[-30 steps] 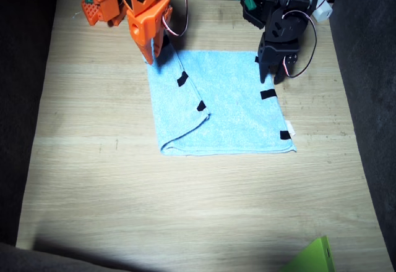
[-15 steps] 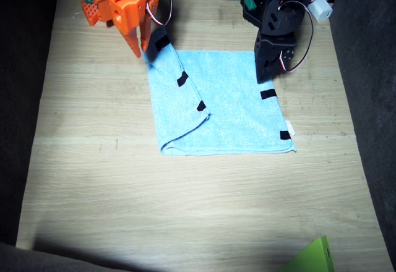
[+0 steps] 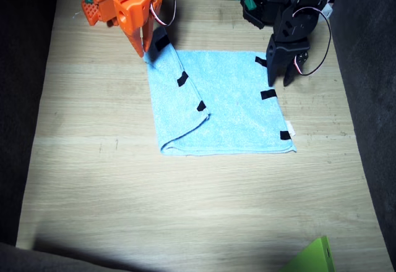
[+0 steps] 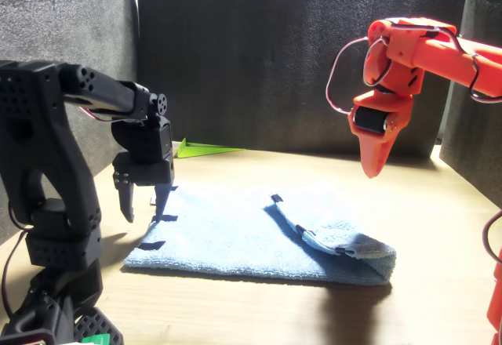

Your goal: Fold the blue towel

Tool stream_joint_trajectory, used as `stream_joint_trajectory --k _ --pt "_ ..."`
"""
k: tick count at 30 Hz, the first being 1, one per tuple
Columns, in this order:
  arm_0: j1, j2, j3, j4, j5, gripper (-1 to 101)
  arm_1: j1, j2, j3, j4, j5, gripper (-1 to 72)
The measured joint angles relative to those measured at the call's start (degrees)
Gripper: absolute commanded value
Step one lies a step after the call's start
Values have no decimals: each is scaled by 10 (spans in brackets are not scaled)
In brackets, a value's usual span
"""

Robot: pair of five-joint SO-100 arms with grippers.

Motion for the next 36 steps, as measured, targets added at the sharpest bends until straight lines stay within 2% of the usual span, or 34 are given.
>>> stream_joint_trajectory --k 16,25,28,30,32,33,36 --pt "10 -98 -117 17 20 251 -1 -4 0 5 -2 71" --pt "12 -180 -245 63 42 242 -2 -18 -1 4 -1 64" --pt "0 -184 -248 65 40 189 -2 -19 0 -2 0 60" --pt "-11 -184 -250 78 42 98 -2 -18 -1 5 0 59" --pt "-14 -184 -250 75 42 94 -2 -18 0 -3 0 57" --pt "-14 -184 -250 74 42 15 -2 -18 0 1 0 54" --pt "-18 -192 -249 74 40 -2 -5 -18 0 0 0 50"
